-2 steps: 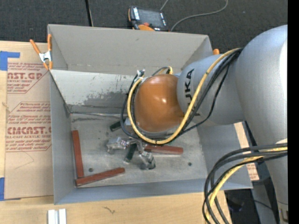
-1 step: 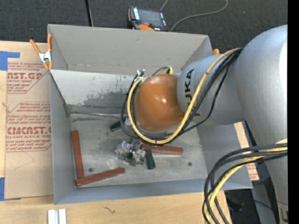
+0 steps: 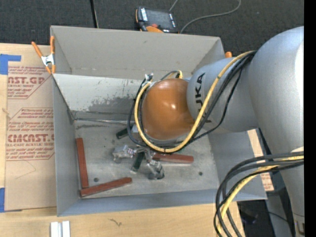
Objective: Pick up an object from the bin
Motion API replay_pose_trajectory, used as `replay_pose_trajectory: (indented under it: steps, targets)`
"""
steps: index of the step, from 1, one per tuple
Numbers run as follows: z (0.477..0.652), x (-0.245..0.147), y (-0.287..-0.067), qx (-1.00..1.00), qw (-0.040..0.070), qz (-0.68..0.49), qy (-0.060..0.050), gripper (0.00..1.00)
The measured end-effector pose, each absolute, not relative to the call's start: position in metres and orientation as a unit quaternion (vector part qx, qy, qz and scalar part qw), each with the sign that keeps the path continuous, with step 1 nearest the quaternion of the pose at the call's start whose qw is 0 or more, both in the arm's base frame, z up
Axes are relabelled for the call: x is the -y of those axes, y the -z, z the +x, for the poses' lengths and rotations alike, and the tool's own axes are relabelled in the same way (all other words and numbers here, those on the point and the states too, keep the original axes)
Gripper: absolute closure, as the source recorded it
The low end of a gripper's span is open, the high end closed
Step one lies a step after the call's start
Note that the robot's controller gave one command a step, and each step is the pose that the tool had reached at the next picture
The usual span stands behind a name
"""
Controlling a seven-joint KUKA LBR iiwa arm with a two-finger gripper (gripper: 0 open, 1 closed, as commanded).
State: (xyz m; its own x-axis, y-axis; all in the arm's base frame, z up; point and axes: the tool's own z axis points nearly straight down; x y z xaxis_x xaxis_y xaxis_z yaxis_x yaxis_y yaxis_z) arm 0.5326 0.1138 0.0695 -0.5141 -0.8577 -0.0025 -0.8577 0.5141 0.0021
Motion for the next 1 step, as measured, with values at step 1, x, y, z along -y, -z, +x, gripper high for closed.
replay_pose_trajectory:
  steps: [1]
  targets:
    - [0.5327, -0.1139, -0.0697, -0.870, 0.001, -0.493, -0.001, 1.00]
